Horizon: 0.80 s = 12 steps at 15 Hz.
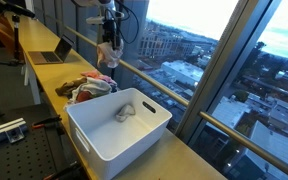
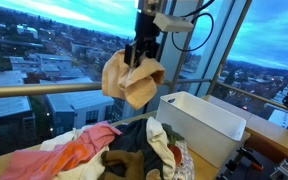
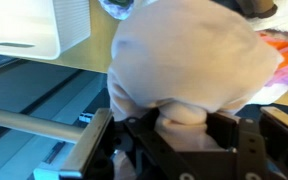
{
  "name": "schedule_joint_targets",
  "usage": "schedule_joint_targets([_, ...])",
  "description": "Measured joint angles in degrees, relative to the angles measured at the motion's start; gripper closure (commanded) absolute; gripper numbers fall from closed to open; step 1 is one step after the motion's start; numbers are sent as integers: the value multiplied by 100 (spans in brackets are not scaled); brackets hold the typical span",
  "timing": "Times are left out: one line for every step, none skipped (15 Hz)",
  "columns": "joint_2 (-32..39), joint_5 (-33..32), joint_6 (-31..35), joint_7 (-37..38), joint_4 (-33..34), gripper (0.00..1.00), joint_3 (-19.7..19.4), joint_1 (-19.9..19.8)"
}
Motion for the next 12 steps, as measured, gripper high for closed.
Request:
schedule_joint_targets([-241,0,50,97,-283,94,-37,-72])
schedule_joint_targets([-473,0,117,203,-567,94,-76,-147])
schedule_joint_targets([-698,0,199,306,-855,94,-107,-229])
schedule_joint_targets([-925,1,294,407,-1151,94,-143,-317])
schedule_joint_targets([-1146,1,387,506,-1446,94,-178,-399])
schedule_joint_targets([-1376,-2,461,603,-1748,94,-199,-498])
schedule_joint_targets([-1598,-13,537,696,-2044,94,-205,-606])
schedule_joint_targets([-1830,-29,589,774,-2347,94,-208,-716])
schedule_joint_targets([-2053,-61,636,841,-2640,94,-211,-829])
schedule_joint_targets([-2291,-101,659,899,-2948,94,-214,-949])
schedule_joint_targets([-2531,-147,674,945,-3259,94,-217,-1074])
schedule_joint_targets([-2777,-195,701,974,-3579,94,-218,-1210])
